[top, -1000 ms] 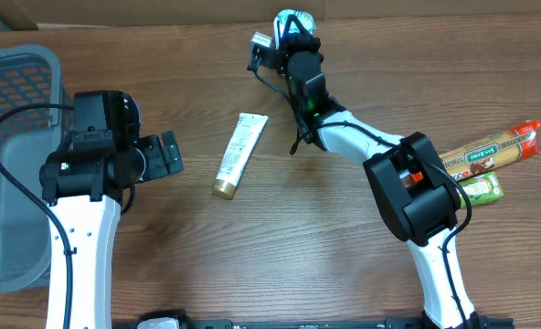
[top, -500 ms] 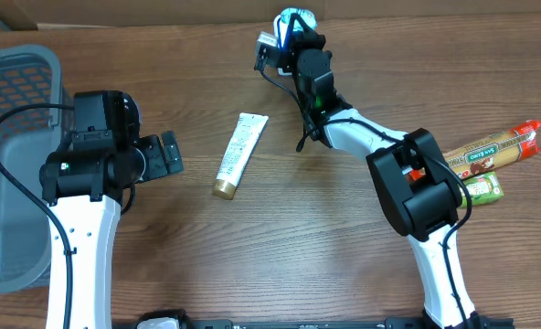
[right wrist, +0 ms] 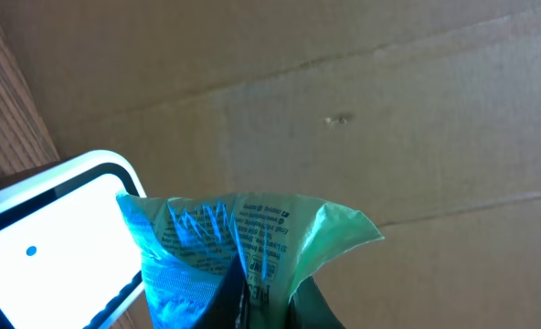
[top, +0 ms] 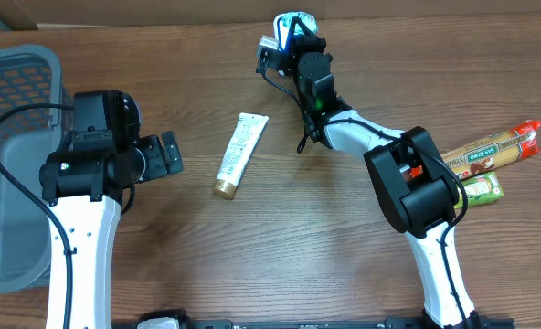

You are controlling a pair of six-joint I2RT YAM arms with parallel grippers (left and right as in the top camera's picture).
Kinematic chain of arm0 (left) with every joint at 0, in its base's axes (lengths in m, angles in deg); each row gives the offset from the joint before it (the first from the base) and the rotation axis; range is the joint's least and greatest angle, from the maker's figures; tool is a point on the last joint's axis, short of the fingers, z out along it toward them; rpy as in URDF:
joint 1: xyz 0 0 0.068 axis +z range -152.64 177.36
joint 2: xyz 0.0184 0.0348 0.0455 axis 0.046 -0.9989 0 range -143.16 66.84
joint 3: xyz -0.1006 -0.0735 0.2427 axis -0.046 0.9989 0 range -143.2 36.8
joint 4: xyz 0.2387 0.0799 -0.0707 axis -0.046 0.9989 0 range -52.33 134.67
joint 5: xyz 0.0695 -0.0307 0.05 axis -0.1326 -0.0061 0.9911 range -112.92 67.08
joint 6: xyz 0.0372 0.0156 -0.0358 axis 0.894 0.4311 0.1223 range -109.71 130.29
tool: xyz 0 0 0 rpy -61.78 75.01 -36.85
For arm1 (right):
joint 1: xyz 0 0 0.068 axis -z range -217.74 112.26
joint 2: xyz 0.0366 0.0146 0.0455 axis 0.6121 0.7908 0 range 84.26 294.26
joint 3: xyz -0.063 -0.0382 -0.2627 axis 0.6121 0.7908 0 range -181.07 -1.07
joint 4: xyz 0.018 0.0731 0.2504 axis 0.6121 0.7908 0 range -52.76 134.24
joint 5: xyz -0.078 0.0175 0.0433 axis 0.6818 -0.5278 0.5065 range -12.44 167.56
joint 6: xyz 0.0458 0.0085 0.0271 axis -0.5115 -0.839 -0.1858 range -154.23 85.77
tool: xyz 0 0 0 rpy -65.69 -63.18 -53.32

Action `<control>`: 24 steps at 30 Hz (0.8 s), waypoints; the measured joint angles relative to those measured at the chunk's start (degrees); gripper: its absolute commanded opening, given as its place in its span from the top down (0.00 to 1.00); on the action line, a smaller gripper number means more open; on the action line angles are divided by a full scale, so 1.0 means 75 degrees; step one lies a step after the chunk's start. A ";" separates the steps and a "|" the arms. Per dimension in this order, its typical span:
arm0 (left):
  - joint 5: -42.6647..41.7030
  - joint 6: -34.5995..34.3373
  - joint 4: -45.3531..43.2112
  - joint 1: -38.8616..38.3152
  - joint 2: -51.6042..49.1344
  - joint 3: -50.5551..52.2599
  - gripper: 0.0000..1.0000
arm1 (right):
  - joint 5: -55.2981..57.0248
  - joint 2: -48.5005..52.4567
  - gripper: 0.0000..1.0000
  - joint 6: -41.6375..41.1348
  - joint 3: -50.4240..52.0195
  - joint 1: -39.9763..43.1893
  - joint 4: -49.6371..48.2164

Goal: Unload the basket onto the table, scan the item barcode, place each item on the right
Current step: 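Lift the teal packet and hold it before the scanner, then carry the teal packet right and drop it by the other items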

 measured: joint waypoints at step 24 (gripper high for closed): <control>0.0003 0.0000 0.0000 0.0000 0.0000 0.0012 0.00 | 0.0941 -0.5578 0.96 -0.9241 -0.0111 0.0405 1.0296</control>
